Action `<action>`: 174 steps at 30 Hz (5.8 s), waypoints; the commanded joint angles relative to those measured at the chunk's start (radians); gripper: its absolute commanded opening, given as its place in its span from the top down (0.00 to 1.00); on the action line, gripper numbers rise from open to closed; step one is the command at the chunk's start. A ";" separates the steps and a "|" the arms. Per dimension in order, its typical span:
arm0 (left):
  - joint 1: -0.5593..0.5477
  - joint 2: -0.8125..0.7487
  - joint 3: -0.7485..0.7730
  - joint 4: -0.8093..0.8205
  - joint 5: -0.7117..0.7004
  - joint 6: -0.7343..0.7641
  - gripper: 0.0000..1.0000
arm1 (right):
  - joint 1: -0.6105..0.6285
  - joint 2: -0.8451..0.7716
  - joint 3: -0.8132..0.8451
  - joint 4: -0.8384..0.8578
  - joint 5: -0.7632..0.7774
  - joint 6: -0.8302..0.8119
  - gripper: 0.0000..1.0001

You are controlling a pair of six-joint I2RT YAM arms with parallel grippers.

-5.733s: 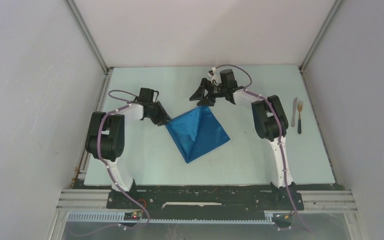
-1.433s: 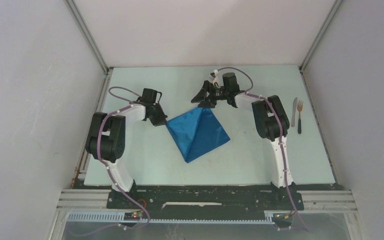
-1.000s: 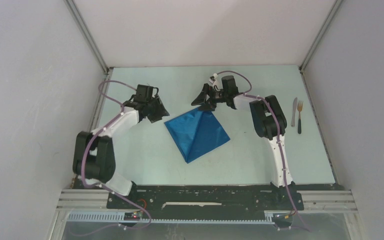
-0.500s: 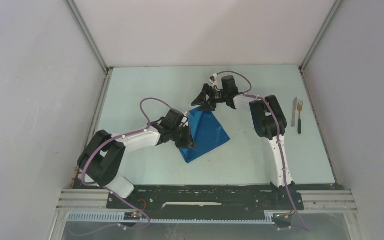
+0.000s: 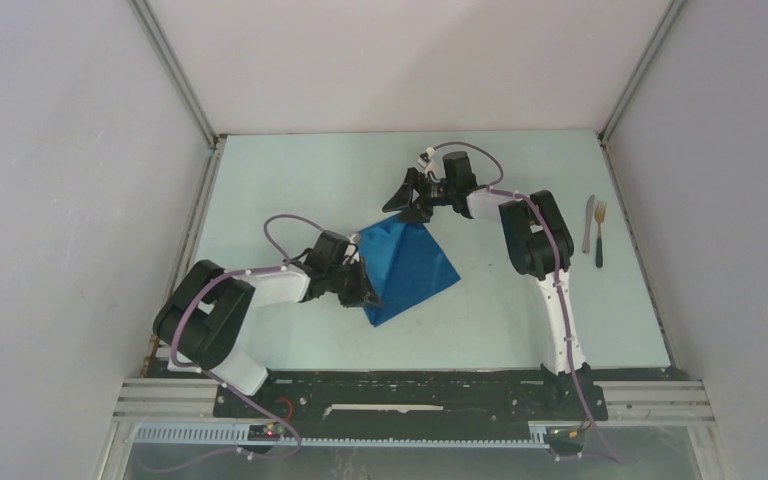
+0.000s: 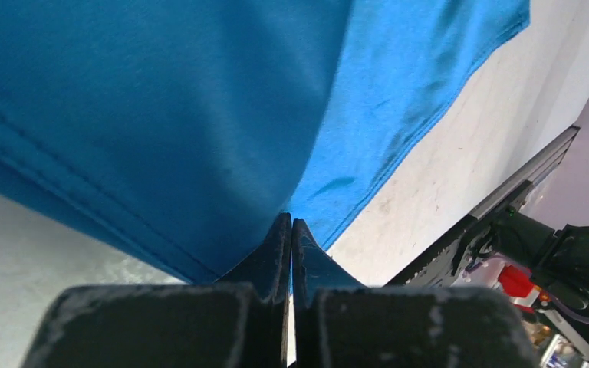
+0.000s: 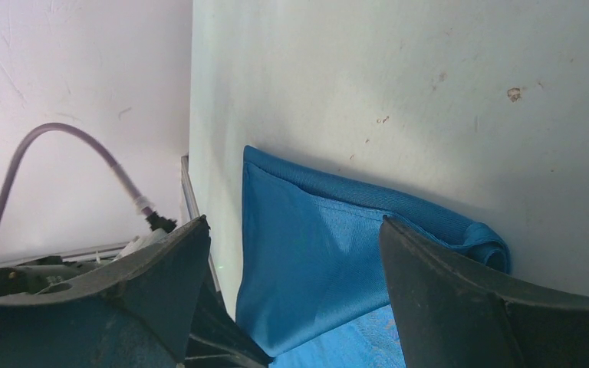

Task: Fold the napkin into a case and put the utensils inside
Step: Smooth out the top corner of the square-folded napkin at the center of the board.

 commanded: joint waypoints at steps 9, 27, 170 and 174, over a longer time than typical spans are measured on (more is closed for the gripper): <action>0.038 0.019 -0.183 0.372 0.141 -0.124 1.00 | 0.009 -0.009 0.035 -0.045 0.009 -0.042 0.11; 0.041 -0.137 -0.237 0.288 0.116 -0.119 0.96 | 0.018 -0.005 0.048 -0.067 0.011 -0.059 0.11; 0.360 -0.303 0.047 -0.250 -0.186 -0.092 0.58 | 0.718 -0.665 -0.456 -0.383 1.055 -0.443 0.40; 0.394 -0.295 0.033 -0.232 -0.172 -0.091 0.59 | 0.777 -0.584 -0.360 -0.506 1.185 -0.506 0.48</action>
